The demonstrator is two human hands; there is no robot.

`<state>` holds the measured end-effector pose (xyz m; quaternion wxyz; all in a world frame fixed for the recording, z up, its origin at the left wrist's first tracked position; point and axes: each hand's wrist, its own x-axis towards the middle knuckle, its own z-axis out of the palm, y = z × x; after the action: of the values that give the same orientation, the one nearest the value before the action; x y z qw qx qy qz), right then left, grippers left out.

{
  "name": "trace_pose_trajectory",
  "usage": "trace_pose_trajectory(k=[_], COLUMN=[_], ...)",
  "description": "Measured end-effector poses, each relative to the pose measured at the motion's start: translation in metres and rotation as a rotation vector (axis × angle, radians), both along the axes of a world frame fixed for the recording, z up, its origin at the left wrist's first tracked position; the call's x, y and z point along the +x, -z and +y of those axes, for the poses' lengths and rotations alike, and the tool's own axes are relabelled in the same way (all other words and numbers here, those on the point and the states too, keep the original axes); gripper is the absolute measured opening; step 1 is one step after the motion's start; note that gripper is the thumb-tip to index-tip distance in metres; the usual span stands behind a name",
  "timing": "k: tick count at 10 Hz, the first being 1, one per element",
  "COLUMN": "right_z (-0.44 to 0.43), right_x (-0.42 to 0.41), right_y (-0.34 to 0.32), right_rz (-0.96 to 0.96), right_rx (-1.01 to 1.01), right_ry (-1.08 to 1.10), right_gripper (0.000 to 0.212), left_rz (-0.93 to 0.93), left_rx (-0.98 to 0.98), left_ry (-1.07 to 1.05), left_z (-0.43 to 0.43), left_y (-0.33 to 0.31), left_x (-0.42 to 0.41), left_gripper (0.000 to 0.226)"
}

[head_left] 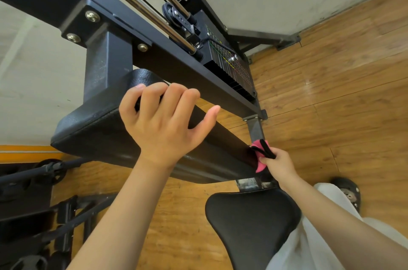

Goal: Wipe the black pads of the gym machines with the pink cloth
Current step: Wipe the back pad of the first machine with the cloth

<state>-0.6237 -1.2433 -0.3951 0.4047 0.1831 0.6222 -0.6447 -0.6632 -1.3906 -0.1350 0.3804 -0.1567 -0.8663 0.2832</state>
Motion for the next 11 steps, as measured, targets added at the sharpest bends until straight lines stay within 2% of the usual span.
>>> trace_pose_trajectory(k=[2, 5, 7, 8, 9, 10, 11], right_z=[0.003, -0.001, -0.001, -0.006, -0.007, -0.003, 0.003], right_x=[-0.01, -0.027, -0.028, -0.028, -0.025, -0.021, -0.014], right_y=[-0.046, -0.13, -0.154, -0.154, -0.137, -0.1, -0.055], right_rz=[-0.045, 0.107, 0.149, 0.295, 0.362, 0.362, 0.273], right_rx=[-0.197, -0.408, -0.545, -0.456, -0.373, -0.22, -0.086], right_ry=[0.073, 0.075, 0.074, 0.059, 0.037, -0.032, -0.066], right_gripper=[0.021, 0.018, 0.021, 0.022, 0.028, 0.034, 0.032], left_rz=[0.001, -0.003, -0.006, -0.011, -0.017, -0.014, -0.005], left_rx=[-0.004, 0.002, 0.002, 0.007, -0.003, -0.009, -0.012], left_ry=[-0.006, -0.022, -0.028, -0.029, -0.025, -0.022, -0.024], left_z=[0.001, 0.003, 0.004, 0.004, 0.003, 0.002, 0.002], left_y=[-0.001, -0.002, -0.001, -0.002, -0.002, -0.003, -0.003], left_x=[0.0, 0.0, 0.0, 0.0, 0.001, 0.0, -0.001], left_gripper=[0.033, 0.031, 0.032, 0.031, 0.03, 0.03, 0.03])
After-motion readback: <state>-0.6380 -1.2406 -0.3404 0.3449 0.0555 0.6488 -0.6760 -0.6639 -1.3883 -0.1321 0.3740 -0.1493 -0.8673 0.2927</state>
